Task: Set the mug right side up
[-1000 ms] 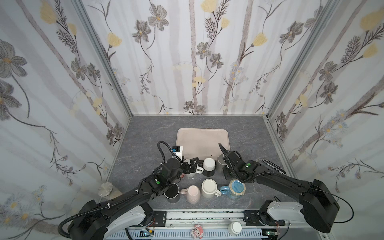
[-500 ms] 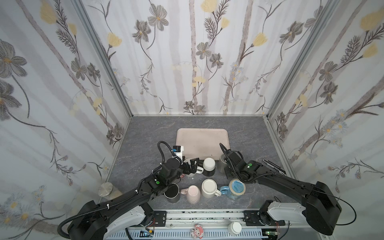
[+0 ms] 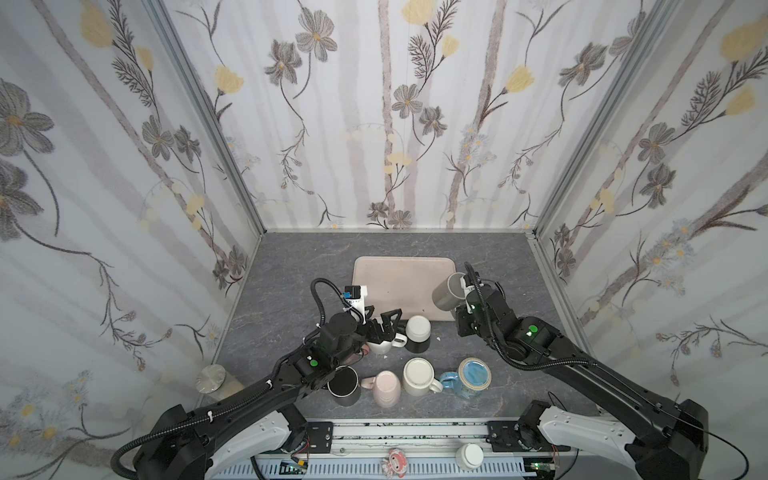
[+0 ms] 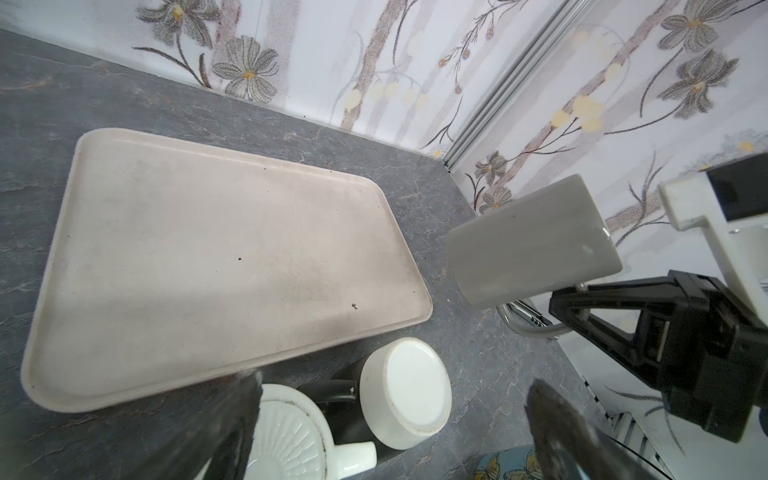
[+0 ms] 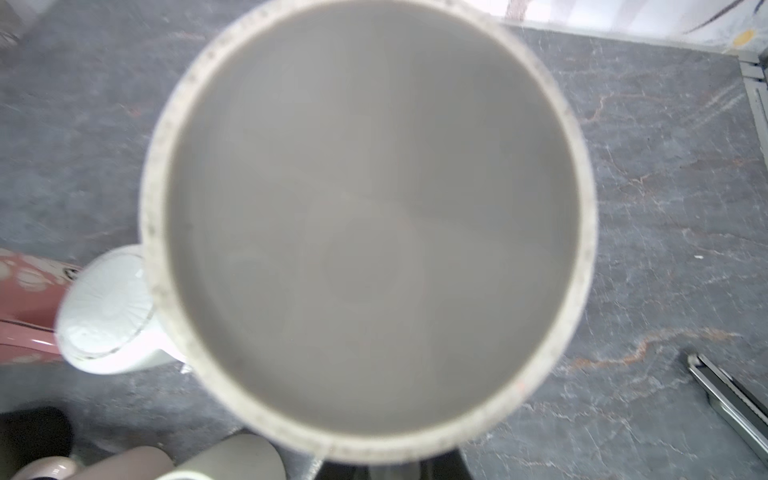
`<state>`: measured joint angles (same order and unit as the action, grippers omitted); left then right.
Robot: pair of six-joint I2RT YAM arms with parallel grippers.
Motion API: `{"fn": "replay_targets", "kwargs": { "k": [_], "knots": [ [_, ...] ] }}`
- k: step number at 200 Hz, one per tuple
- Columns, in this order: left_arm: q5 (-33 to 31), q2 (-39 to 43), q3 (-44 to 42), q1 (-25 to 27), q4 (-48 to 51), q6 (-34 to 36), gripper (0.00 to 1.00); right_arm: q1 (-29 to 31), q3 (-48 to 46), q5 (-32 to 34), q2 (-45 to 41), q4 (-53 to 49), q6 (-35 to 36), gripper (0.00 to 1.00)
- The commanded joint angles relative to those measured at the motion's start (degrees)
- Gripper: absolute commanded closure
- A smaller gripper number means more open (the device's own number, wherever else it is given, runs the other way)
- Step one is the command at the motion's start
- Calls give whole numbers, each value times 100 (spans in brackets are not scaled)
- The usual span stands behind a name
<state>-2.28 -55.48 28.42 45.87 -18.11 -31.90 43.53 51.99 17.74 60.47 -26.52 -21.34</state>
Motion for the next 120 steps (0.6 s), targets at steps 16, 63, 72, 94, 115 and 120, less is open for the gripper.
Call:
{"fn": "replay_targets", "kwargs": {
  "k": [16, 63, 72, 94, 115, 120],
  "knots": [
    [1199, 29, -40, -367, -1366, -241, 0, -144, 186, -887, 149, 2011, -6, 100],
    [2231, -137, -288, -701, -2846, -748, 2, -231, -111, -2328, 247, 4048, -477, 100],
    [2215, -149, -321, -707, -2993, -794, 5, -226, -195, -2519, 246, 4374, -642, 100],
    [2321, -261, -415, -787, -3569, -1035, 10, -201, -365, -3094, 241, 5087, -985, 100],
    [2560, -496, -468, -905, -4269, -1425, 21, -165, -522, -3318, 160, 5521, -1314, 100],
    [2597, -550, -469, -916, -4418, -1485, 22, -164, -565, -3383, 138, 5617, -1391, 100]
  ]
}}
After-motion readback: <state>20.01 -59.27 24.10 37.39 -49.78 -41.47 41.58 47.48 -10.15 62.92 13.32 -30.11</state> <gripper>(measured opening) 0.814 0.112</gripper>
